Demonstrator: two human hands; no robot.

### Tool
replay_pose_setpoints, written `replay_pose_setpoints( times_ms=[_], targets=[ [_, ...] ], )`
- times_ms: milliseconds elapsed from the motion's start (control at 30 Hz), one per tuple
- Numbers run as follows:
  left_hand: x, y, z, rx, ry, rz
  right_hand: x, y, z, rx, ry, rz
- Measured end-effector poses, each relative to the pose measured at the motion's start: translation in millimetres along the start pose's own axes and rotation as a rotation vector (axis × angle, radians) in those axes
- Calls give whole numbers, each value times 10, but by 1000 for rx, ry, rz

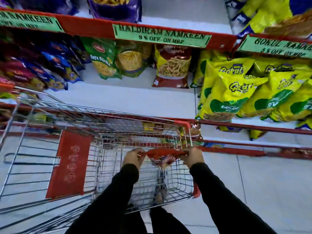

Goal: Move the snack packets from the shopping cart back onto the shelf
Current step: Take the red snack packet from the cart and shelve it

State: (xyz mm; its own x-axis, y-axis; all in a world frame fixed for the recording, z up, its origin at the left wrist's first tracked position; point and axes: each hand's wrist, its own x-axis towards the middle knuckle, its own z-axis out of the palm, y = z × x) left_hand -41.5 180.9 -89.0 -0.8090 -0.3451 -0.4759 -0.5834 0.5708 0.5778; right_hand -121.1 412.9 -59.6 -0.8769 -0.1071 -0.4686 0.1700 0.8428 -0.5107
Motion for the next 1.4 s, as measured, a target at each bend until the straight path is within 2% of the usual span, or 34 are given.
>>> replay_pose_setpoints(
  times_ms=[67, 167, 300, 533, 667, 833, 967, 1100, 1267, 1400],
  targets=[
    [-26, 48, -102, -48, 53, 2, -13, -5, -103, 167, 13, 60],
    [-112, 179, -247, -160, 169, 119, -93, -103, -297, 334, 33, 36],
    [-278, 491, -556, -387, 249, 158, -185, -315, -614, 458, 90, -126],
    [-464, 1255, -1180, -766, 449, 368, -475, -1066, -1423, 665, 319, -459],
    [-489, 1781, -1637, -834, 564, 538, -521, -1497, -1880, 868, 460, -544],
    [-542, 2576, -2241, -986, 614, 728, -547, -2067, -2537, 1138, 619, -624],
    [-506, 3227, -2700, -1050, 607, 772, -555, -2488, -3082, 1148, 674, -722],
    [-376, 3790, -2974, -1098, 570, 736, -397, -2761, -3535, 1030, 702, -786],
    [-141, 4339, -3081, -1135, 593, 591, 24, -3017, -3980, 828, 732, -686],
    [87, 4668, -3165, -1251, 572, 523, 297, -3213, -4235, 837, 799, -618]
  ],
)
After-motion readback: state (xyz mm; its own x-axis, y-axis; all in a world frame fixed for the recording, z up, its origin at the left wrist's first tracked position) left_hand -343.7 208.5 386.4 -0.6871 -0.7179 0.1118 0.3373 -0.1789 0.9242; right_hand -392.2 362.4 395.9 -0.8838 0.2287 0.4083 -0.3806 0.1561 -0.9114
